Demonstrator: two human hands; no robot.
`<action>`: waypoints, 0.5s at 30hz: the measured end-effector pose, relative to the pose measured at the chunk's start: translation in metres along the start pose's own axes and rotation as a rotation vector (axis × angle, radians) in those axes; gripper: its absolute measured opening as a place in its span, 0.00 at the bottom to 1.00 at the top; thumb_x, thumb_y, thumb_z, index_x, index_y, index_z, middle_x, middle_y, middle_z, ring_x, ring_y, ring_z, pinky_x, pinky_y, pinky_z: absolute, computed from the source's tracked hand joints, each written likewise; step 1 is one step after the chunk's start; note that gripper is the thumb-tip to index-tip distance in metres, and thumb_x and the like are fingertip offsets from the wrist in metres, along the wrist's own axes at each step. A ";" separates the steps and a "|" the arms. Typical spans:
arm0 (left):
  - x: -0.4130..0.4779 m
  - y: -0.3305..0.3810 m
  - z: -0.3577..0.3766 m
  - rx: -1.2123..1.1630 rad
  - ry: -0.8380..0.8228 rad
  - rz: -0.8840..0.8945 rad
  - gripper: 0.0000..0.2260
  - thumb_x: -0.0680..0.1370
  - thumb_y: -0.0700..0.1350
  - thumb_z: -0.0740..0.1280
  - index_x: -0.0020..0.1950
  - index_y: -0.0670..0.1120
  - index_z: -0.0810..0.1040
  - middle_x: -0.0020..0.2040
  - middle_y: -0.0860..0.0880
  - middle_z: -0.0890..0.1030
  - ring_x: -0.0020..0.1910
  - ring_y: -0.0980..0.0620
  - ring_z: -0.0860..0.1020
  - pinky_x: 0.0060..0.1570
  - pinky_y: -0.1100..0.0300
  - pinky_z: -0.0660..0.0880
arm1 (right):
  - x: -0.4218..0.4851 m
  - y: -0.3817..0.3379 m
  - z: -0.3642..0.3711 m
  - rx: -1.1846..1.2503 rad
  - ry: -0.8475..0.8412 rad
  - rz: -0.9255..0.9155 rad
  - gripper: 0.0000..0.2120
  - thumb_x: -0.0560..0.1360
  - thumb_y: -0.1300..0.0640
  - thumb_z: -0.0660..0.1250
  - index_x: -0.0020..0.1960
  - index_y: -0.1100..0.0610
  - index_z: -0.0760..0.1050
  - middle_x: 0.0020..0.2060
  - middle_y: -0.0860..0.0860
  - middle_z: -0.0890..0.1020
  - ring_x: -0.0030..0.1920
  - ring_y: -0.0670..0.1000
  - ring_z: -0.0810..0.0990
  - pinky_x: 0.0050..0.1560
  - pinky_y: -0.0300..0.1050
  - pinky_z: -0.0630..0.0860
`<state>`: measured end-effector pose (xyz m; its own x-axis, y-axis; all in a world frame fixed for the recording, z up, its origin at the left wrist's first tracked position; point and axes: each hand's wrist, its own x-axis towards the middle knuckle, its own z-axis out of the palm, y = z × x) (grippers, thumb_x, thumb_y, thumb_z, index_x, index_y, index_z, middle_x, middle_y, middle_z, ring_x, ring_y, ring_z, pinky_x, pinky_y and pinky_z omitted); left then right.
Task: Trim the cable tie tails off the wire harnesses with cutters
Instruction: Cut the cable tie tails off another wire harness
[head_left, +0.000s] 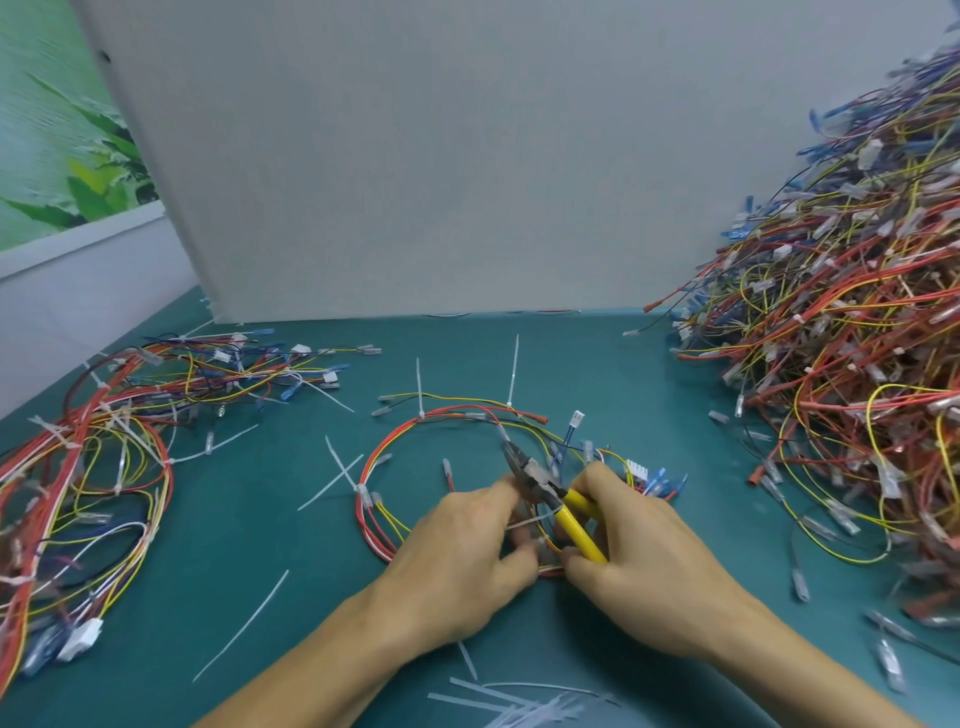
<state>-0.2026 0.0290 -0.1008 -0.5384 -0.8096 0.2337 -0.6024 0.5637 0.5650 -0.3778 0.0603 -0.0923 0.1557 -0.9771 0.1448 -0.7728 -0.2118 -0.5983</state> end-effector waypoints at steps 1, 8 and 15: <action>0.000 0.001 -0.001 0.008 -0.020 0.001 0.07 0.74 0.46 0.64 0.47 0.53 0.65 0.38 0.51 0.79 0.38 0.46 0.74 0.41 0.49 0.73 | 0.000 0.000 0.000 0.005 -0.003 0.001 0.10 0.69 0.54 0.67 0.43 0.50 0.65 0.36 0.46 0.78 0.40 0.45 0.72 0.39 0.39 0.69; 0.004 -0.004 -0.012 -0.131 -0.110 -0.058 0.05 0.77 0.43 0.63 0.45 0.52 0.76 0.29 0.58 0.75 0.28 0.58 0.69 0.33 0.62 0.68 | 0.002 0.000 -0.004 0.055 -0.067 0.045 0.09 0.68 0.54 0.66 0.44 0.49 0.66 0.41 0.47 0.81 0.42 0.50 0.77 0.45 0.50 0.75; 0.002 -0.013 -0.017 -0.250 -0.156 -0.011 0.13 0.76 0.42 0.69 0.53 0.61 0.79 0.46 0.54 0.84 0.41 0.57 0.80 0.45 0.64 0.75 | 0.004 -0.002 -0.010 0.097 -0.101 0.093 0.12 0.61 0.49 0.61 0.44 0.50 0.69 0.38 0.47 0.78 0.39 0.48 0.74 0.42 0.48 0.74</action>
<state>-0.1859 0.0169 -0.0942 -0.6283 -0.7696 0.1135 -0.4552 0.4820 0.7486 -0.3823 0.0574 -0.0826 0.1509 -0.9885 0.0086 -0.7244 -0.1165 -0.6794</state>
